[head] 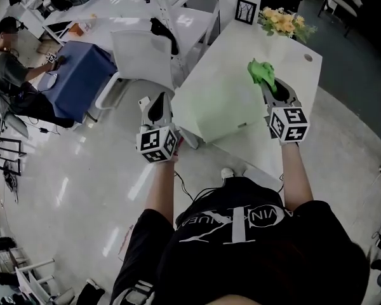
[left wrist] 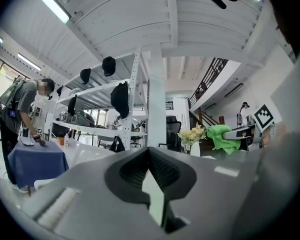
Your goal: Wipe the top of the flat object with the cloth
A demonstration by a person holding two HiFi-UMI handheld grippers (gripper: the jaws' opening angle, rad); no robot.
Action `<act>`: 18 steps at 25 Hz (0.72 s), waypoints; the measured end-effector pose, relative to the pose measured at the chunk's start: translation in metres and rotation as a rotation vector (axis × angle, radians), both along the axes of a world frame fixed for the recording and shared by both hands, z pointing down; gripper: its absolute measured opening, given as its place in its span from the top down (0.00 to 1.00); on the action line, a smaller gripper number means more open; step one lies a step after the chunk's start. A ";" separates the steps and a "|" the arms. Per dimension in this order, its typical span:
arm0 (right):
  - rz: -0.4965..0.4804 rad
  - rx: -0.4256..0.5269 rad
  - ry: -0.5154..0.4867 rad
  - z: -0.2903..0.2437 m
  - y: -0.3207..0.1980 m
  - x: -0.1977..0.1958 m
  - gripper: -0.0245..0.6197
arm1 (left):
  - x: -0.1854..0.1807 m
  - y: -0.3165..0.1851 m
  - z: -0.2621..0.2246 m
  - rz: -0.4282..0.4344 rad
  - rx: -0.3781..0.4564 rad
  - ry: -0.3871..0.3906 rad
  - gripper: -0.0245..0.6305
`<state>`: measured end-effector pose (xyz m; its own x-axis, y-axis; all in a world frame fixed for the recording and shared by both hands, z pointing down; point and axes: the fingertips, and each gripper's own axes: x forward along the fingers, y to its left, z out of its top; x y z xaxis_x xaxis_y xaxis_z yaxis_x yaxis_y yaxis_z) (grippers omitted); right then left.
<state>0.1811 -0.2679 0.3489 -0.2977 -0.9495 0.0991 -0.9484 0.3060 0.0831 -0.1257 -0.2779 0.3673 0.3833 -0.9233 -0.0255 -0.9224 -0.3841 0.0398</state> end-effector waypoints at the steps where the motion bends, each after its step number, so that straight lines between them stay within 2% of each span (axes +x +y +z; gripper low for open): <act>1: -0.003 0.002 0.012 0.000 -0.001 -0.002 0.85 | -0.001 0.000 0.000 -0.004 -0.001 0.002 0.94; 5: -0.016 0.011 0.056 0.000 -0.003 -0.008 0.85 | -0.006 -0.003 0.004 -0.019 -0.002 0.006 0.94; 18: -0.012 0.021 0.037 0.000 -0.002 -0.008 0.85 | -0.005 -0.002 0.005 -0.026 0.001 -0.010 0.94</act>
